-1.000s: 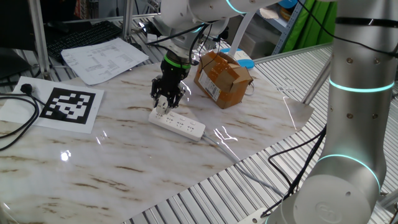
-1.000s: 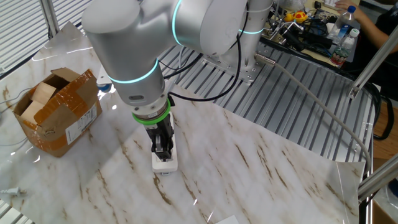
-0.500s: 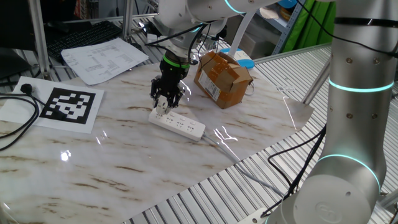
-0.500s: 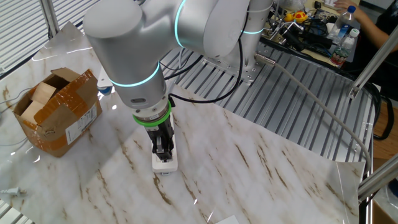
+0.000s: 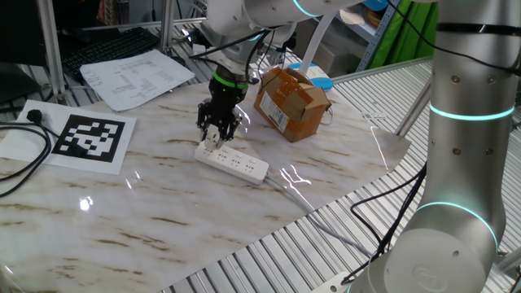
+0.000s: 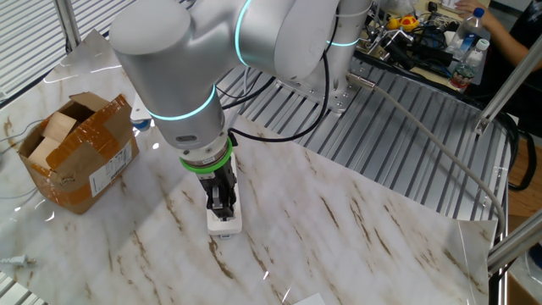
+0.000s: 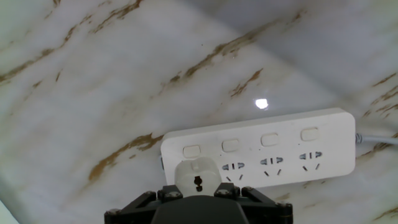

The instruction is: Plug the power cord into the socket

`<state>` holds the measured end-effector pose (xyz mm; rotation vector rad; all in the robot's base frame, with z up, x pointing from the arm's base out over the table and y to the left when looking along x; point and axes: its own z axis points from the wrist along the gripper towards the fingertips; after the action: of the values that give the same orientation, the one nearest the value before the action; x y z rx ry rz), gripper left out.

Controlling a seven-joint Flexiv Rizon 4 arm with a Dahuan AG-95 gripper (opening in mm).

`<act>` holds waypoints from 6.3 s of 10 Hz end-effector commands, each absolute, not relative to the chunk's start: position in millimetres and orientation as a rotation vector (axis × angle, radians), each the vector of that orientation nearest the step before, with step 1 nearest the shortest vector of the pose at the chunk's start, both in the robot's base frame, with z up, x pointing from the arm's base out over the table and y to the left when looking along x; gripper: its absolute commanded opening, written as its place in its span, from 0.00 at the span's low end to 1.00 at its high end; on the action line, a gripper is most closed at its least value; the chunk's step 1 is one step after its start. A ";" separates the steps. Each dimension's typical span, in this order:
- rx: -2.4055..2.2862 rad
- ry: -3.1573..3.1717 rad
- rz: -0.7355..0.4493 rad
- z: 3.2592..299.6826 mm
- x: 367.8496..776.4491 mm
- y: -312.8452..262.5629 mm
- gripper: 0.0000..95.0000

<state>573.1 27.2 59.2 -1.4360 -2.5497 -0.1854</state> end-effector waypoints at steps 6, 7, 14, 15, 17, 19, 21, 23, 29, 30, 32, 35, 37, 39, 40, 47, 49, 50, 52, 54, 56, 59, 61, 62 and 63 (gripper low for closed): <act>-1.407 -2.575 -0.181 59.7 572.8 26.8 0.00; -1.406 -2.575 -0.183 59.6 572.9 26.7 0.00; -1.422 -2.579 -0.201 53.9 573.2 26.8 0.00; -1.426 -2.578 -0.205 53.3 572.8 26.7 0.00; -1.435 -2.581 -0.212 49.7 573.2 27.4 0.00; -1.448 -2.587 -0.219 47.2 573.5 27.8 0.00; -1.450 -2.595 -0.217 46.3 573.4 28.0 0.00; -1.450 -2.604 -0.218 45.4 573.4 28.1 0.00; -1.452 -2.632 -0.205 42.0 573.4 28.9 0.00; -1.454 -2.632 -0.206 41.5 573.4 29.0 0.00; -1.449 -2.633 -0.209 39.8 572.2 28.8 0.00; -1.455 -2.634 -0.212 38.4 570.2 28.6 0.00; -1.458 -2.635 -0.213 37.8 570.1 28.8 0.00; -1.461 -2.637 -0.211 37.8 569.9 29.2 0.00; -1.463 -2.640 -0.208 37.7 569.7 29.4 0.00; -1.467 -2.656 -0.187 37.7 568.2 31.8 0.00; -1.462 -2.669 -0.181 37.2 568.2 31.9 0.00; -1.460 -2.670 -0.182 37.3 568.1 32.0 0.00; -1.460 -2.674 -0.186 36.6 567.8 32.4 0.00; -1.453 -2.693 -0.171 36.2 567.6 32.4 0.00; -1.456 -2.703 -0.173 36.1 567.4 32.7 0.00; -1.455 -2.718 -0.180 34.1 567.1 32.8 0.00; -1.460 -2.720 -0.182 33.1 567.3 32.8 0.00; -1.456 -2.720 -0.184 33.3 567.2 33.0 0.00; -1.458 -2.717 -0.185 34.2 566.4 33.9 0.00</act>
<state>566.0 33.1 50.6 -1.4587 -2.7185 -0.1837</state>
